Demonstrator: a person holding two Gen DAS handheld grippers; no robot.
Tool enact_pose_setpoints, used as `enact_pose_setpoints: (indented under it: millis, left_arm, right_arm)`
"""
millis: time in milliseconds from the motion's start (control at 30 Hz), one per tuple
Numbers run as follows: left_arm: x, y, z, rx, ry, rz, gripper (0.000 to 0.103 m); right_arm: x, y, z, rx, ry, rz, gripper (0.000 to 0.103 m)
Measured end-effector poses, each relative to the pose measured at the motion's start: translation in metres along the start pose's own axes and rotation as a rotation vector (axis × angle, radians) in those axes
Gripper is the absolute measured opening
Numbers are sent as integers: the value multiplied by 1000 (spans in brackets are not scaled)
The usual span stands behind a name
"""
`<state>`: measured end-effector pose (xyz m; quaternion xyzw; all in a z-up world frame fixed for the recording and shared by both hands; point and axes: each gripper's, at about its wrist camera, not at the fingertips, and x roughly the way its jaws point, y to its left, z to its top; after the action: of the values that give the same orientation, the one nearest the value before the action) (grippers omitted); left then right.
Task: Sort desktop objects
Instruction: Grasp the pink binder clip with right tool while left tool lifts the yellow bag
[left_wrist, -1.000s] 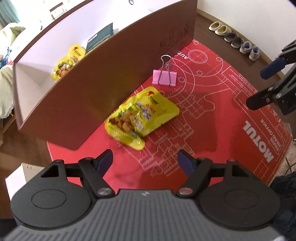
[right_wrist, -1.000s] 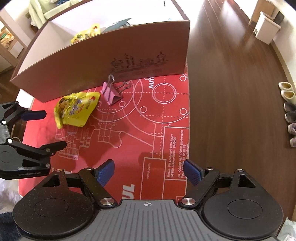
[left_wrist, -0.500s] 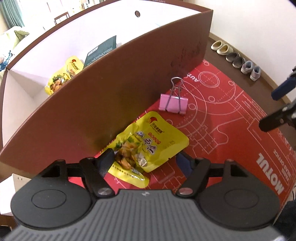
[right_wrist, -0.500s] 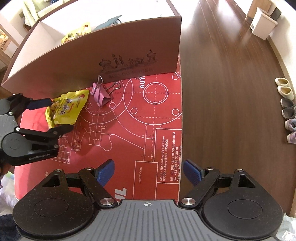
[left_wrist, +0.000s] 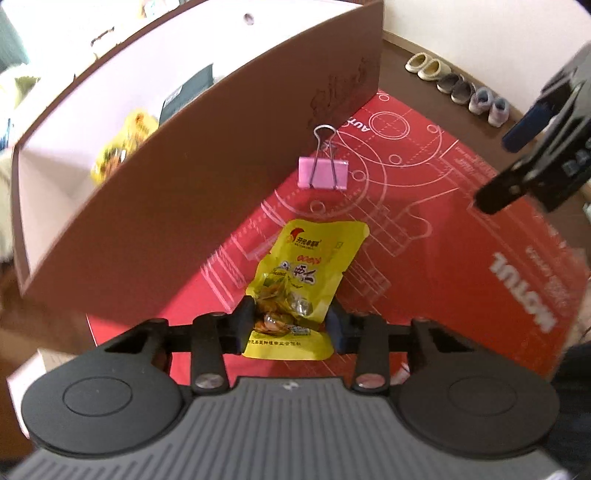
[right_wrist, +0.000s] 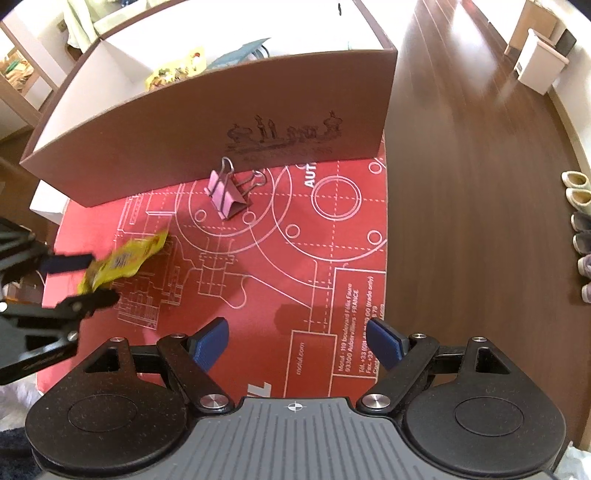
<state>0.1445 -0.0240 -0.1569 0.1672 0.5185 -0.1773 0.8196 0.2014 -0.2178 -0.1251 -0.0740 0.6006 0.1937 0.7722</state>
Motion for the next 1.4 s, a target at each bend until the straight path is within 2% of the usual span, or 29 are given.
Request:
enact_pose_setpoints:
  millis: [100, 133, 200, 500, 667, 800, 933, 1167, 1200, 1267, 1400]
  left_arm:
    - [-11, 7, -7, -92, 28, -43, 35]
    - [-14, 9, -8, -117, 33, -51, 28]
    - [-22, 16, -11, -165, 38, -67, 26]
    - [-34, 38, -19, -300, 61, -74, 21]
    - [-34, 47, -21, -297, 65, -79, 22]
    - [-23, 42, -19, -256, 79, -85, 28]
    - [-14, 38, -19, -215, 84, -75, 28]
    - [-19, 50, -21, -237, 84, -65, 27]
    - [-20, 52, -22, -240, 85, -63, 27]
    - [-22, 54, -22, -248, 86, -61, 27]
    - [-23, 58, -24, -263, 86, -59, 27]
  right_arm:
    - [-1, 4, 1, 0, -32, 29, 84]
    - [-1, 6, 2, -2, -45, 45, 84]
    - [0, 11, 4, -10, -66, 74, 84]
    - [10, 33, 23, -57, -135, 109, 84]
    - [17, 34, 29, -46, -128, 99, 84]
    - [18, 34, 31, -42, -130, 93, 84]
    - [21, 35, 34, -36, -143, 97, 84]
    - [31, 39, 44, -9, -166, 108, 83]
    - [33, 39, 46, 11, -170, 112, 73]
    - [38, 38, 52, 68, -171, 121, 63]
    - [49, 36, 64, 168, -193, 92, 62]
